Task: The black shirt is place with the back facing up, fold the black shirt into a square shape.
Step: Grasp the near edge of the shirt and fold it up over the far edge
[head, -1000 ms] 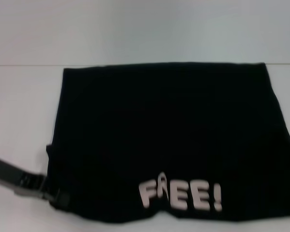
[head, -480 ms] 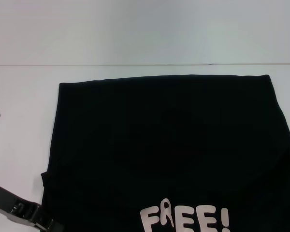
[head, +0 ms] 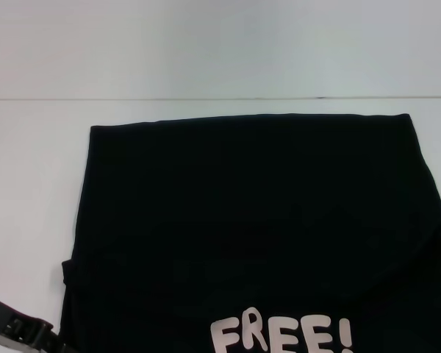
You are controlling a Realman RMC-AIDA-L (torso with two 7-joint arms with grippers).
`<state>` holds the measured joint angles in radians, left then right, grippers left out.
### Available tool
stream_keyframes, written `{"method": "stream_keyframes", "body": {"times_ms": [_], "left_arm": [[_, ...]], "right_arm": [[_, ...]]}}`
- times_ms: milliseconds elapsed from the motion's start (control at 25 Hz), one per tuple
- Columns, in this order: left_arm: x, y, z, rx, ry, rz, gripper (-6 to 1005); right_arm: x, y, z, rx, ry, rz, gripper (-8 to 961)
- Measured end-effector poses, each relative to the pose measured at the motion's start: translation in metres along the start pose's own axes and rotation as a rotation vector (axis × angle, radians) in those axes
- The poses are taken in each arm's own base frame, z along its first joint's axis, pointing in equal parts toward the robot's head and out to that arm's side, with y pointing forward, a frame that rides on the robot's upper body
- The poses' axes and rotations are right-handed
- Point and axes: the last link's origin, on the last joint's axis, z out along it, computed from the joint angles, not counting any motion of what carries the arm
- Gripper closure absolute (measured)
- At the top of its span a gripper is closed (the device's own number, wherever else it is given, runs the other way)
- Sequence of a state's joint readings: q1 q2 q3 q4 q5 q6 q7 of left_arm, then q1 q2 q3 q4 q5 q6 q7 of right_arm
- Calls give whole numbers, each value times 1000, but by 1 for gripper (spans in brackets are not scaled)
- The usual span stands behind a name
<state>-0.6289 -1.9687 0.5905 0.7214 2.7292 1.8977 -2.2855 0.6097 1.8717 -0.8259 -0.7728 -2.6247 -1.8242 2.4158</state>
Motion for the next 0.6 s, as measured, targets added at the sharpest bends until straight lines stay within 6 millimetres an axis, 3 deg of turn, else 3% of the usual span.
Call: {"method": "stream_keyframes", "body": {"times_ms": [600], "left_arm": [[-4,-5,-2,21,0,-19,971]], "right_arm": [[4,-3,-5,-22,-21,-7,877]]}}
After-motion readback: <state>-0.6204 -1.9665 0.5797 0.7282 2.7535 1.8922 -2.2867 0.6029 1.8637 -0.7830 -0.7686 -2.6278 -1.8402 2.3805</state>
